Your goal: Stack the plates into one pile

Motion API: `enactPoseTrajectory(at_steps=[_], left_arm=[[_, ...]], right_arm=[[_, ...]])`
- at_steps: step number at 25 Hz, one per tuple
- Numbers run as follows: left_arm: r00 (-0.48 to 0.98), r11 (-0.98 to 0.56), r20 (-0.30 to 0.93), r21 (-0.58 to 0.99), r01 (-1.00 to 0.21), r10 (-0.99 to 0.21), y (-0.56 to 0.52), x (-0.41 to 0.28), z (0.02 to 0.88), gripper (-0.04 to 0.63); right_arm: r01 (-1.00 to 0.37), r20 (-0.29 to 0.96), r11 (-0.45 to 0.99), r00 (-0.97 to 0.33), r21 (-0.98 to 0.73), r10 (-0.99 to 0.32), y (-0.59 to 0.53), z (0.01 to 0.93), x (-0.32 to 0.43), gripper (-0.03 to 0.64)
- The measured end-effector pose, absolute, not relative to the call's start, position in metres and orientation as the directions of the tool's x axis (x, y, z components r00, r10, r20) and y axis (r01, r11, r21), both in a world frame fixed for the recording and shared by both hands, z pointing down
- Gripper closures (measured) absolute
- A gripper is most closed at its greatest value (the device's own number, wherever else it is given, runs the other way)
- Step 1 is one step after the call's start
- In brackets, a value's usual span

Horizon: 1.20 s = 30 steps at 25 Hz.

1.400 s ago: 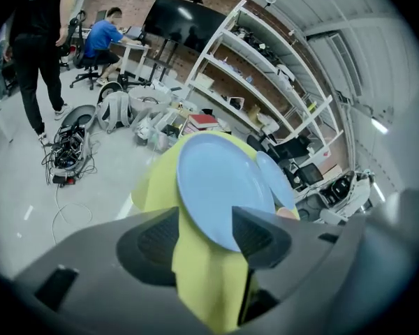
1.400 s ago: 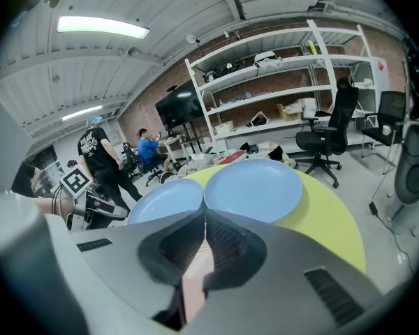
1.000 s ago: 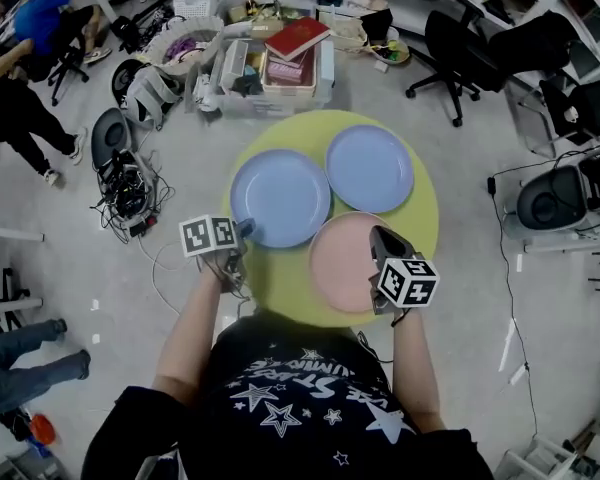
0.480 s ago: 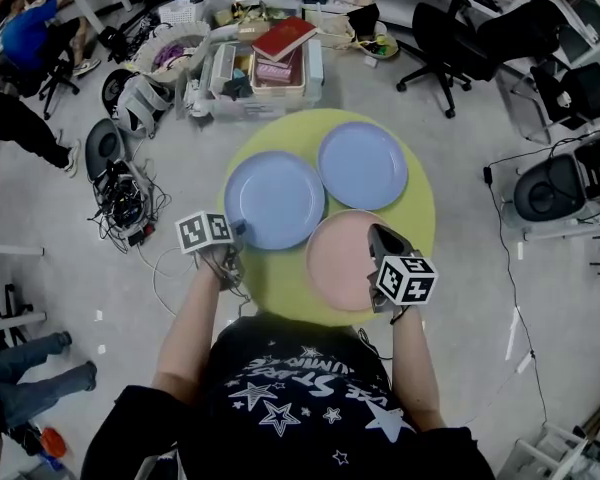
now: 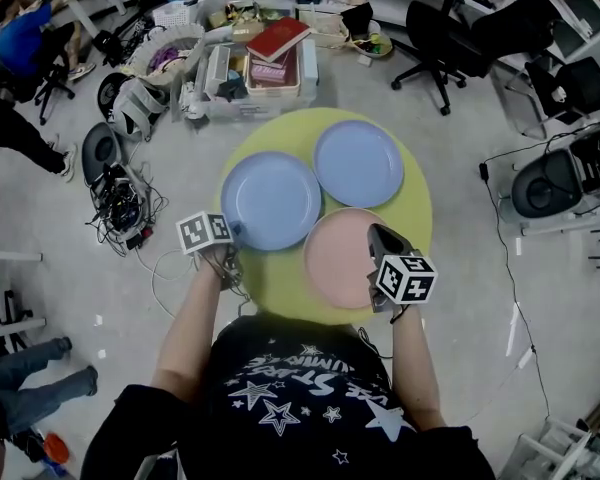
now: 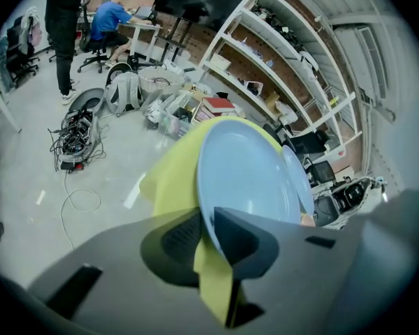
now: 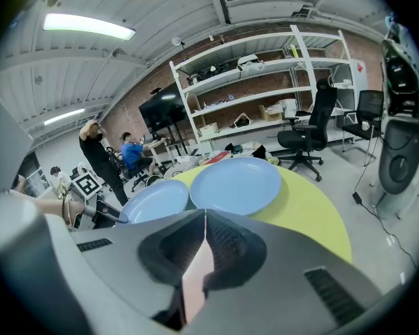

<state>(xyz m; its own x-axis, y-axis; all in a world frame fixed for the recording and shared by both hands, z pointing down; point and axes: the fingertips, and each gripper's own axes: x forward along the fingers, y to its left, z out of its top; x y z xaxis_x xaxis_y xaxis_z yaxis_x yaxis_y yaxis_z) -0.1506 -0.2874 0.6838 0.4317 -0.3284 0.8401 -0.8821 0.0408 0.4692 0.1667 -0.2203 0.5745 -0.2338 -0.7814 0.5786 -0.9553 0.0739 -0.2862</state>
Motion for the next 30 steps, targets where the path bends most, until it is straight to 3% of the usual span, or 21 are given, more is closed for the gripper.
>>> enactPoseTrajectory(at_steps=[13, 30], left_arm=[[0.427, 0.044, 0.778, 0.500, -0.865, -0.461, -0.297, -0.169, 0.656, 0.565], [0.462, 0.031, 0.710, 0.562, -0.827, -0.532, -0.286, -0.186, 0.625, 0.566]], right_arm=[[-0.954, 0.561, 0.091, -0.243, -0.285, -0.791, -0.218, 0.568, 0.159, 0.600], [-0.951, 0.535, 0.091, -0.244, -0.295, -0.809, -0.215, 0.563, 0.157, 0.601]])
